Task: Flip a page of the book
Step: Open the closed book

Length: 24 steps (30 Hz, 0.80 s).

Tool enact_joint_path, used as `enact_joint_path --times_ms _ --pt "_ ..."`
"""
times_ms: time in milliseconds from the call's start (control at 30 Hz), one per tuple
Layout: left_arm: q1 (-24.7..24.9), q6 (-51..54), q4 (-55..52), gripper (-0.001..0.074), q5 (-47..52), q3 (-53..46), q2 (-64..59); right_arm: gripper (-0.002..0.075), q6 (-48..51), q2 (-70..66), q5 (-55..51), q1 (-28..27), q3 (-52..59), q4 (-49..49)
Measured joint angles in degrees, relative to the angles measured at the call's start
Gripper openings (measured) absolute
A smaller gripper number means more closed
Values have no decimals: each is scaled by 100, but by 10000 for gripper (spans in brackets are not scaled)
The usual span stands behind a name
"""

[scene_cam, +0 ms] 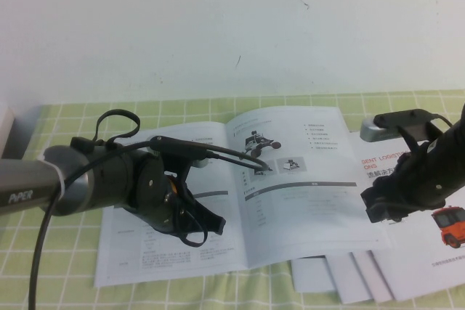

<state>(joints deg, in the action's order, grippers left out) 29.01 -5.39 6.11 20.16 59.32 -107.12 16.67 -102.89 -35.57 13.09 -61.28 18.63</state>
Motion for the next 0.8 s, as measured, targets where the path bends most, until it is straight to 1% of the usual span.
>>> enact_joint_path --times_ms 67,167,367,533,800 --pt "0 0 9 -2 0 0 0 374 24 0 60 1 0 84" --pt "0 0 9 -2 0 0 0 391 26 0 163 1 0 169" --pt "0 0 20 -2 -11 0 0 392 81 -178 274 1 0 439" --pt "0 26 20 -2 -11 0 0 392 415 -505 277 1 0 884" --pt "0 107 27 -2 -11 0 -8 391 504 -578 299 -3 -38 967"
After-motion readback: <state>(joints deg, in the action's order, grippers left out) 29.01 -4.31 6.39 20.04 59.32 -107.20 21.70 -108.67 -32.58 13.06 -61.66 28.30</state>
